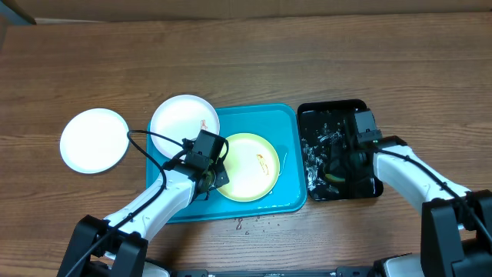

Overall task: Clean dirty plates on tray and stack at the side
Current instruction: 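Lift the sponge and carry it left onto the yellow plate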

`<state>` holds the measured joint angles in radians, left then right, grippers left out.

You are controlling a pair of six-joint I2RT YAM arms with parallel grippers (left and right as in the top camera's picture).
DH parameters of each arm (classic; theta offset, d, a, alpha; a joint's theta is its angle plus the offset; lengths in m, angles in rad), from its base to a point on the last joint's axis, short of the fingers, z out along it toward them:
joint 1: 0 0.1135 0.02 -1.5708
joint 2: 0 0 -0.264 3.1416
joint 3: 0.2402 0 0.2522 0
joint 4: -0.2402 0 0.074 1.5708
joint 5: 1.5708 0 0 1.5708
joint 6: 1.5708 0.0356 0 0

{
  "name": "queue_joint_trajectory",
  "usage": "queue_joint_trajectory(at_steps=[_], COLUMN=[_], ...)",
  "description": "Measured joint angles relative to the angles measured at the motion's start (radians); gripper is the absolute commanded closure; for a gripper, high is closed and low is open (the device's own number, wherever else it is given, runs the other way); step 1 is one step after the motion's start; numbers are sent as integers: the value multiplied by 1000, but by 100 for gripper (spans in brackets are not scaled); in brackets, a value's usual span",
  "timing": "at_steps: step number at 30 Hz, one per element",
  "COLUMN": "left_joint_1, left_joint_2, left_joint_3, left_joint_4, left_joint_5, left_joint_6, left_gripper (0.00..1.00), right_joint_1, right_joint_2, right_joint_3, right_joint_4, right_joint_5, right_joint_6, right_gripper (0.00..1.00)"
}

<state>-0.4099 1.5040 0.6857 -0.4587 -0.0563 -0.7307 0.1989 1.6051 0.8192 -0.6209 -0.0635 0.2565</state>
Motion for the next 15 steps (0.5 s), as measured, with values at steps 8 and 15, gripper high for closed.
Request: queue_joint_trajectory(at_steps=[8, 15], left_joint_1=[0, 0], left_joint_2=[-5, -5], left_joint_3=[0, 0], left_joint_4=[2, 2], left_joint_5=[-1, 0], left_joint_6=[-1, -1], left_gripper=[96, 96], right_joint_1=[0, -1], right_joint_2=[-57, -77], right_joint_3=[192, 198], right_joint_4=[-203, -203], right_joint_5=[-1, -18], right_joint_6=[1, -14], right_gripper=[96, 96])
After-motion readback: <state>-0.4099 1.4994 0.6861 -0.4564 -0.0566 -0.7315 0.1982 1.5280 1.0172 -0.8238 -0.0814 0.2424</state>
